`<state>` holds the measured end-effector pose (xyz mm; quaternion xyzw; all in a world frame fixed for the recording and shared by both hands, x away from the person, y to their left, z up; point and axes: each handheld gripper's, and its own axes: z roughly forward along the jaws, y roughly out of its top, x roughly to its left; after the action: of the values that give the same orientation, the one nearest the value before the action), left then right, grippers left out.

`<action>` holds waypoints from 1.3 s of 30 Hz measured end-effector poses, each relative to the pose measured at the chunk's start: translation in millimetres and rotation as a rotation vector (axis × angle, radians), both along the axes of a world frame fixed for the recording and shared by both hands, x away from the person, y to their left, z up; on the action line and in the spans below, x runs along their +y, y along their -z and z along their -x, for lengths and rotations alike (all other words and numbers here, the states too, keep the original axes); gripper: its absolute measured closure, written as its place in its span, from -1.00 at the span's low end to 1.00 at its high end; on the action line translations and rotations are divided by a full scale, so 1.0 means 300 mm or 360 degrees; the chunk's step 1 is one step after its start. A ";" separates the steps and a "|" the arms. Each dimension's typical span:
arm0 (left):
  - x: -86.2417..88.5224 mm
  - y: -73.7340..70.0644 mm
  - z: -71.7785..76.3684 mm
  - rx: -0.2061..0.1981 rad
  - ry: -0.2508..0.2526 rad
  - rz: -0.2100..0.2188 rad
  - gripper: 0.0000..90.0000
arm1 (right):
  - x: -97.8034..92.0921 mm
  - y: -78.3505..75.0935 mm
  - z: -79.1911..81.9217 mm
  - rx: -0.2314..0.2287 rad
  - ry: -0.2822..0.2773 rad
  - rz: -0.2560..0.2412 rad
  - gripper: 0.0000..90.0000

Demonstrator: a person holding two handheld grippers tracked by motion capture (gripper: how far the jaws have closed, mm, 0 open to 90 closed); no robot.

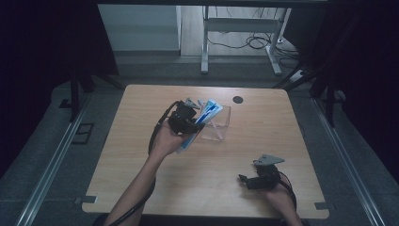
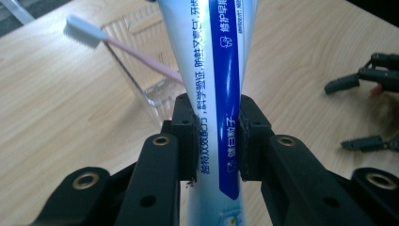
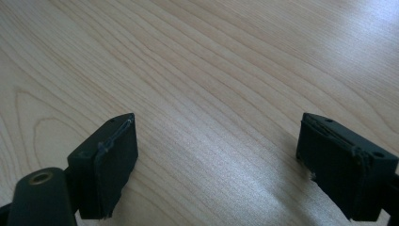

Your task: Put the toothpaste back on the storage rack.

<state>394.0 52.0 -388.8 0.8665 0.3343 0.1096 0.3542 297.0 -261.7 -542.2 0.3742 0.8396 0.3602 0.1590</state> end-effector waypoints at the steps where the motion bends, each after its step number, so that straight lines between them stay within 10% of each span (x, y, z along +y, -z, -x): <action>1: -0.007 -0.003 -0.005 -0.0001 -0.0006 0.0003 0.63 | 0.000 0.000 0.000 -0.0001 0.0000 0.0000 -0.72; 39: -0.149 -0.021 -0.193 -0.0187 -0.0087 0.0192 0.63 | 0.000 0.000 0.000 -0.0002 -0.0001 0.0001 -0.72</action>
<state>451.9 7.2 -382.5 0.8263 0.3424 0.1494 0.4215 297.0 -261.7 -542.4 0.3738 0.8397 0.3602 0.1595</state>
